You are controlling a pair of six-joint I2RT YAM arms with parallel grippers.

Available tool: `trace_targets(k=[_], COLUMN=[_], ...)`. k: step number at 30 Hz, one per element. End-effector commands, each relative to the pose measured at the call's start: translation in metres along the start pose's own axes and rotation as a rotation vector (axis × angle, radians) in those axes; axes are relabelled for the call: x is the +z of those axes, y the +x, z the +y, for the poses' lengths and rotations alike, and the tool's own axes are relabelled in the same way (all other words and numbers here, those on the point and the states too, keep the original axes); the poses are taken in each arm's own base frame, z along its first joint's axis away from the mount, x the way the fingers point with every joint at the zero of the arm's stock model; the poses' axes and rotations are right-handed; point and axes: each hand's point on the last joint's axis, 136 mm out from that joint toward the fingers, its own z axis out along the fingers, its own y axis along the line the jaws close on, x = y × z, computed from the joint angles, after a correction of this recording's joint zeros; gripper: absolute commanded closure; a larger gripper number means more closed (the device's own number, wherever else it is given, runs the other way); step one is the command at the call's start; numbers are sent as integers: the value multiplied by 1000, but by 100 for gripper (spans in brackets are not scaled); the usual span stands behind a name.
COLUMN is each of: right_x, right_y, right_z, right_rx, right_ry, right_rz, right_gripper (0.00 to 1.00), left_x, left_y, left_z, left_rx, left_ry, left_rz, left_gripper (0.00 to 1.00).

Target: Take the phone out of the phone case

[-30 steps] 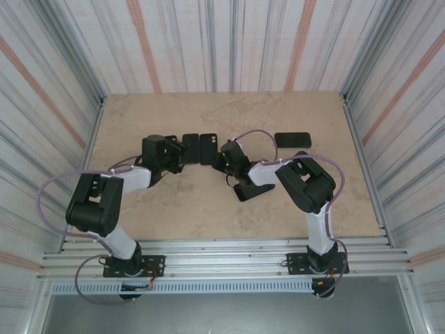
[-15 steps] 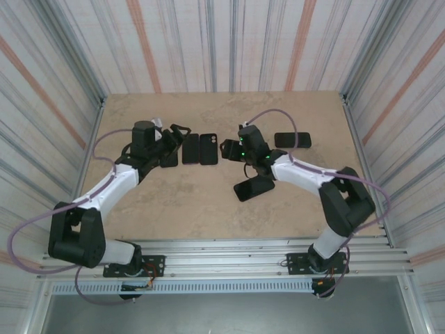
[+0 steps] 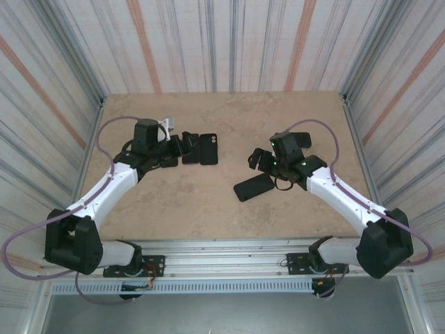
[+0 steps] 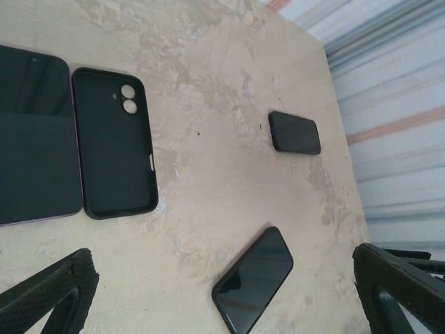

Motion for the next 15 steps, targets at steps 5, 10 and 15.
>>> trace_targets(k=[5,10,15], right_x=[2,14,30], right_y=[67,81,86], right_z=[-36,-39,-42], right_rx=[272,355,389], right_ry=[175,214,237], right_rz=[158,160,162], right_gripper=[1,1,1], left_x=[3,5,6], left_y=[5,4,4], left_z=[-15,-12,-10], left_rx=[57,44,35], left_ry=[85,96,105], left_rz=[42,40,48], left_gripper=[1,2,2])
